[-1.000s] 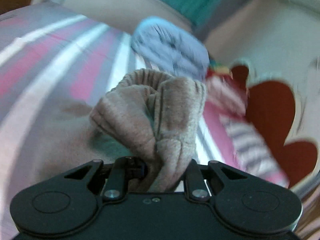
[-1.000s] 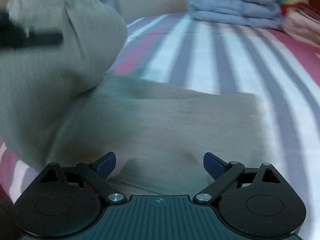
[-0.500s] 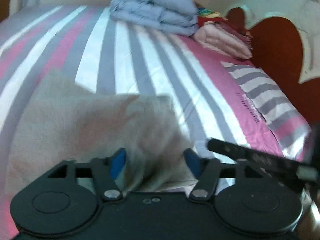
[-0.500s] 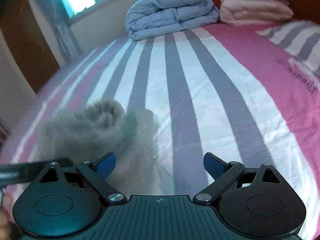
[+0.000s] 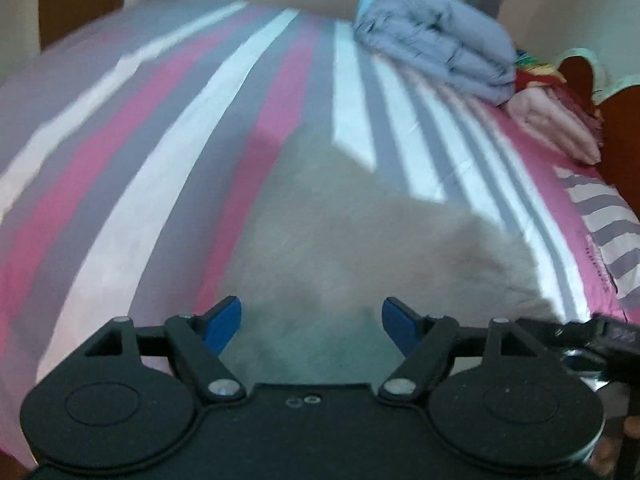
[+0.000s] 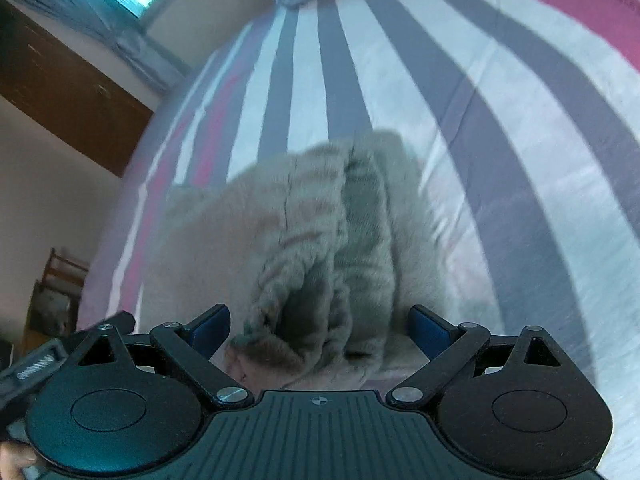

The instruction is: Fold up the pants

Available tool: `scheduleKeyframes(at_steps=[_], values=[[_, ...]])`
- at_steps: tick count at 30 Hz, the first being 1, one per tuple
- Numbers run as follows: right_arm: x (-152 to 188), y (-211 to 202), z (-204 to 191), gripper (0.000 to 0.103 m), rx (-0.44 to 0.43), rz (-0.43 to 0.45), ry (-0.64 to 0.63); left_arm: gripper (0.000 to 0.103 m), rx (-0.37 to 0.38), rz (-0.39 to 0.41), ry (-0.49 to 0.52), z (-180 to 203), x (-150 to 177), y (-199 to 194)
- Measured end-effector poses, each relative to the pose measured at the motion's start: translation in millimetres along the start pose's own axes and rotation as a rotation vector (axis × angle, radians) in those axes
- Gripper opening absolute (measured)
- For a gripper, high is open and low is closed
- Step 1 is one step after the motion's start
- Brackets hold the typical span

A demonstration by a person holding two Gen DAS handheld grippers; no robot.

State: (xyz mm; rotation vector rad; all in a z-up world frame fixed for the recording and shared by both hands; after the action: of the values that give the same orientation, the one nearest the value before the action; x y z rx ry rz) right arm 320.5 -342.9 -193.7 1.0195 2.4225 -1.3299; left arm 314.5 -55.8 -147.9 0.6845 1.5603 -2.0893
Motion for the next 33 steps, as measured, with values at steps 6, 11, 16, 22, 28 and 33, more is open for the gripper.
scheduleKeyframes(at_steps=[6,11,16,22,28,33], values=[[9,6,-18,0.041,0.005,0.028,-0.092,0.069,-0.002,0.001,-0.014,-8,13,6],[7,-17,-50,0.027,0.002,0.16,-0.259,0.069,0.027,0.031,-0.04,-12,14,-1],[-15,-37,-74,0.027,-0.012,0.246,-0.402,0.069,0.084,0.059,-0.054,0,5,-8],[-21,-17,-14,0.032,0.06,0.054,-0.264,0.072,0.052,0.004,0.036,17,19,14],[-14,-31,-5,0.057,0.154,0.116,-0.242,0.07,0.082,0.048,0.026,18,14,-11],[-14,-60,-64,0.056,0.124,0.278,-0.422,0.072,0.062,0.022,0.035,17,16,-4]])
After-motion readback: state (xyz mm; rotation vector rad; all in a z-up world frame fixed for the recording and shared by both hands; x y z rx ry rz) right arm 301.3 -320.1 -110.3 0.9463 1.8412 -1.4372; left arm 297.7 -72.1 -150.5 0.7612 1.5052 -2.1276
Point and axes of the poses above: each gripper's, at about its wrist camera, not at the fingertips, and y roughly the way its jaws point, z to its right, x to its underside, the point moved 2 cm from there along y, roughly the way its jaws point, and after that the axes turned 4 degrees about z, right-handed, at the moved point
